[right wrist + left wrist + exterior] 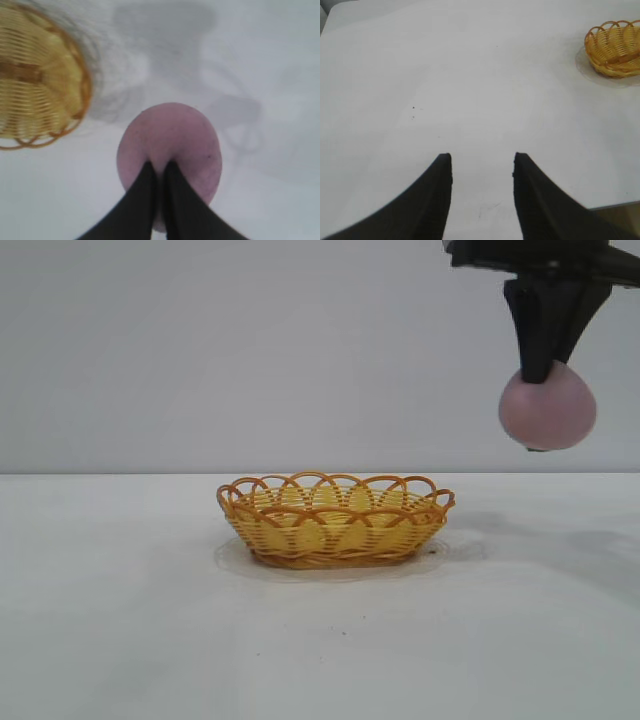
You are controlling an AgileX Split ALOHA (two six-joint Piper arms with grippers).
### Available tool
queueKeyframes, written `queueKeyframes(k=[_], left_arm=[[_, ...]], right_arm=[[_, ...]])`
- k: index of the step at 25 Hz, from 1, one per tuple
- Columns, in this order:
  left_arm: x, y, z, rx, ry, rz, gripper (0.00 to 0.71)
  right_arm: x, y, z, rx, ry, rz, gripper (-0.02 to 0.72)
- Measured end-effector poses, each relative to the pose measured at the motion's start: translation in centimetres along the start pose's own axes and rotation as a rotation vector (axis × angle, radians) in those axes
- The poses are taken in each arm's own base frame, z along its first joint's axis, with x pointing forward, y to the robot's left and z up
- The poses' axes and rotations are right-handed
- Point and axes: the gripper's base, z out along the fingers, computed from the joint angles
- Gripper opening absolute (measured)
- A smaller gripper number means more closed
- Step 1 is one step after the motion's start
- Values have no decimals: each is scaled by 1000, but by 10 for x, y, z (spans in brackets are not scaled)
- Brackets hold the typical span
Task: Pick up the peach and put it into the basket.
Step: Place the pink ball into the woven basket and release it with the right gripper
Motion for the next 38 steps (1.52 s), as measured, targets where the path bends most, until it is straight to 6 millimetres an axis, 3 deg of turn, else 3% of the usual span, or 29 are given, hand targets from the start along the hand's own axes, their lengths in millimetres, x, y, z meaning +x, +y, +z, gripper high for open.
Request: queueKeyframes(k=[8, 11, 27, 28, 29, 38], left_arm=[[0, 0, 0, 0, 0, 0, 287], [0, 0, 0, 0, 0, 0, 287], [0, 0, 0, 0, 0, 0, 287], [0, 0, 0, 0, 0, 0, 287], [0, 0, 0, 0, 0, 0, 287], [0, 0, 0, 0, 0, 0, 287]], right_arm=[[-7, 74, 5, -42, -105, -171, 0], [-11, 92, 6, -56, -173, -207, 0], [-40, 99, 77, -72, -72, -195, 0], [-40, 99, 79, -73, -65, -194, 55], [-40, 99, 81, -74, -58, -193, 55], [-40, 99, 79, -75, -44, -195, 363]])
